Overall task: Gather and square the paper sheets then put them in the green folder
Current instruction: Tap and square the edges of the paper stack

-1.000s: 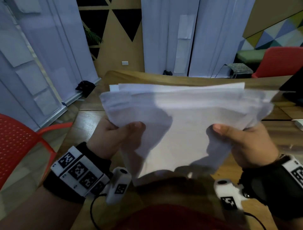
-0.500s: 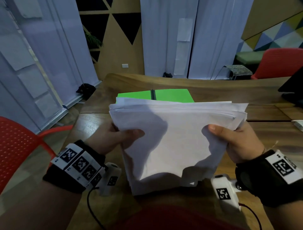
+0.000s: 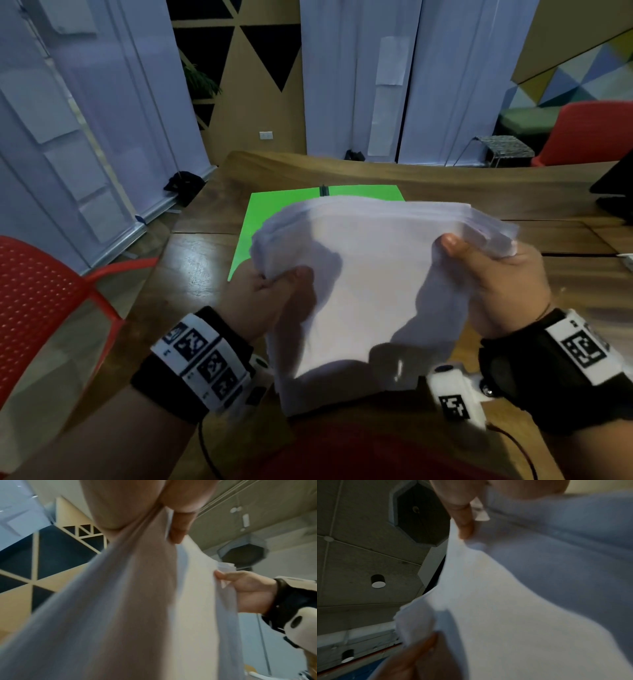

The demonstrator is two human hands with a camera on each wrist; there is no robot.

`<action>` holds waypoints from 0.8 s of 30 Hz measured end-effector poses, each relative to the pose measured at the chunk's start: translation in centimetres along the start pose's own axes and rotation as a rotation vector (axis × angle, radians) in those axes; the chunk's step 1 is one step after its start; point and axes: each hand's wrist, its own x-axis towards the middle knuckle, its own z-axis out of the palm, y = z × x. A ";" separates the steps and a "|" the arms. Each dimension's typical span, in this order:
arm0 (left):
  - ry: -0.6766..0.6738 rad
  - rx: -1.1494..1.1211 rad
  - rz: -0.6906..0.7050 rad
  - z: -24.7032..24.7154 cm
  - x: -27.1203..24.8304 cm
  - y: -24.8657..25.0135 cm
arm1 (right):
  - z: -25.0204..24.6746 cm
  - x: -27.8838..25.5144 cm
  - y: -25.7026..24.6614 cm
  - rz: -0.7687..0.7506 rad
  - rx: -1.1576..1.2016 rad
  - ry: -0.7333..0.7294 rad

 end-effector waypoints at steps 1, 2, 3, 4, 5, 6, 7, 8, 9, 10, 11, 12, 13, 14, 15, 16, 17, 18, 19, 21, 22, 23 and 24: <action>0.063 0.093 0.039 0.3 -0.3 0.4 | 0.5 -0.4 -0.1 -0.028 -0.007 0.043; 0.094 0.114 0.085 0.5 -0.6 1.1 | 1.1 -0.8 -0.4 -0.057 -0.008 0.072; 0.099 0.088 0.140 0.7 -0.8 2.0 | 1.6 -1.2 -0.8 -0.090 -0.001 0.092; 0.089 0.024 0.187 0.8 -1.0 2.7 | 2.0 -1.4 -1.3 -0.142 0.001 0.098; 0.077 -0.049 0.222 0.8 -1.2 3.5 | 2.3 -1.7 -1.9 -0.209 -0.015 0.090; 0.087 -0.097 0.249 0.6 -1.1 3.8 | 2.6 -1.8 -2.4 -0.273 -0.039 0.072; 0.109 -0.115 0.277 0.4 -1.0 3.9 | 2.7 -1.7 -2.7 -0.314 -0.053 0.049; 0.131 -0.101 0.307 0.2 -0.6 3.8 | 2.8 -1.6 -2.7 -0.329 -0.061 0.032; 0.142 -0.088 0.326 0.0 -0.3 3.8 | 2.7 -1.4 -2.7 -0.330 -0.077 0.029; 0.146 -0.107 0.322 -0.1 0.0 3.7 | 2.6 -1.1 -2.4 -0.322 -0.101 0.031; 0.141 -0.170 0.307 -0.1 0.2 3.6 | 2.4 -0.9 -2.1 -0.310 -0.124 0.030; 0.132 -0.237 0.288 -0.1 0.4 3.5 | 2.3 -0.7 -1.8 -0.302 -0.144 0.031; 0.125 -0.284 0.286 0.0 0.6 3.5 | 2.0 -0.5 -1.6 -0.298 -0.160 0.034; 0.121 -0.304 0.290 0.1 0.8 3.7 | 1.8 -0.3 -1.4 -0.304 -0.167 0.037; 0.118 -0.319 0.303 0.1 1.0 3.8 | 1.7 -0.1 -1.4 -0.314 -0.167 0.039; 0.116 -0.326 0.318 0.1 1.3 4.2 | 1.7 0.1 -1.5 -0.321 -0.160 0.037; 0.120 -0.324 0.324 0.2 1.5 4.5 | 1.7 0.3 -1.6 -0.323 -0.152 0.035; 0.134 -0.315 0.310 0.2 1.8 4.7 | 1.7 0.5 -1.7 -0.319 -0.145 0.036; 0.155 -0.298 0.278 0.3 2.2 4.8 | 1.8 0.7 -1.8 -0.313 -0.145 0.042; 0.197 -0.269 0.213 0.6 2.8 4.9 | 2.0 1.2 -1.8 -0.311 -0.163 0.058; 0.210 -0.260 0.185 0.7 3.1 4.9 | 2.0 1.4 -1.8 -0.318 -0.181 0.071; 0.224 -0.250 0.159 0.7 3.4 4.9 | 2.0 1.7 -1.7 -0.321 -0.191 0.083; 0.234 -0.236 0.132 0.6 3.8 4.9 | 2.1 2.0 -1.7 -0.321 -0.195 0.090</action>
